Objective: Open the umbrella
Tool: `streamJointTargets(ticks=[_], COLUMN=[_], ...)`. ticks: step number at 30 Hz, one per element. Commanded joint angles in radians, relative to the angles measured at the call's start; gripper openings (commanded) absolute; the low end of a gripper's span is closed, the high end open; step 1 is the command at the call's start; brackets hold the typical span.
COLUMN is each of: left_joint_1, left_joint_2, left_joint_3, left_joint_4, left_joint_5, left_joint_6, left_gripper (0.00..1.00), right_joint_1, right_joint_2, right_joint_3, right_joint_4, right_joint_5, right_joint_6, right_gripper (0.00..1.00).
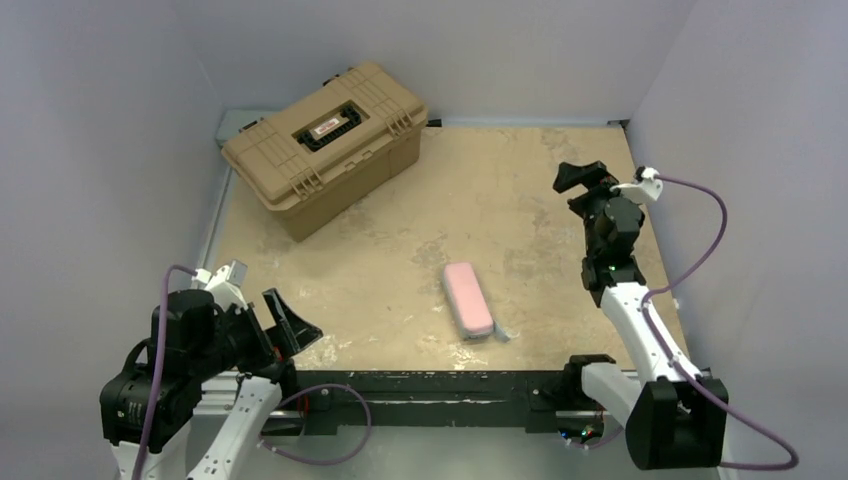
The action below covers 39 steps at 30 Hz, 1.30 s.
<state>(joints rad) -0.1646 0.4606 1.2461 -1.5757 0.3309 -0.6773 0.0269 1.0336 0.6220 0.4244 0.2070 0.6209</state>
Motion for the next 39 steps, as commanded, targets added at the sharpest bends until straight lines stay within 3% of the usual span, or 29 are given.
streamJointTargets(ticks=[1, 5, 6, 8, 11, 16, 20, 24, 28, 34, 39], left_joint_1=[0.000, -0.001, 0.002, 0.017, 0.027, 0.096, 0.111, 0.119, 0.120, 0.119, 0.120], left_joint_2=[0.009, -0.152, -0.185, -0.261, -0.316, -0.338, -0.355, -0.416, -0.268, -0.142, -0.097], left_joint_3=[-0.004, -0.054, -0.108, -0.187, -0.184, -0.152, -0.190, -0.274, -0.169, -0.041, -0.035], left_joint_4=[-0.213, -0.178, -0.171, -0.136, -0.136, -0.115, -0.151, 0.022, -0.086, -0.084, -0.103], left_joint_5=[-0.004, 0.052, 0.119, 0.222, 0.239, 0.357, 0.392, 0.521, 0.448, 0.354, 0.305], left_joint_6=[0.026, -0.058, -0.084, -0.143, -0.183, -0.180, -0.262, -0.352, -0.181, -0.037, 0.017], left_gripper=[1.00, 1.00, 1.00, 1.00, 1.00, 1.00, 1.00, 1.00, 1.00, 1.00, 1.00], right_joint_1=[-0.004, -0.003, 0.005, 0.055, 0.188, 0.328, 0.369, 0.405, 0.477, 0.551, 0.555], right_joint_2=[-0.074, -0.074, -0.064, -0.035, 0.059, 0.185, 0.187, 0.179, 0.163, 0.172, 0.189], right_joint_3=[-0.027, 0.082, 0.121, 0.223, 0.399, 0.556, 0.514, 0.454, 0.362, 0.234, 0.157], right_joint_4=[-0.222, -0.359, -0.389, -0.516, -0.744, -0.963, -0.969, -1.003, -1.003, -0.967, -0.901], right_joint_5=[-0.154, -0.296, -0.338, -0.317, -0.253, -0.209, -0.280, -0.335, -0.367, -0.419, -0.443], right_joint_6=[0.242, 0.175, 0.125, 0.037, -0.101, -0.130, -0.143, -0.125, -0.107, -0.096, -0.081], right_gripper=[0.99, 0.94, 0.93, 0.93, 0.99, 0.98, 0.99, 0.99, 0.98, 0.99, 0.98])
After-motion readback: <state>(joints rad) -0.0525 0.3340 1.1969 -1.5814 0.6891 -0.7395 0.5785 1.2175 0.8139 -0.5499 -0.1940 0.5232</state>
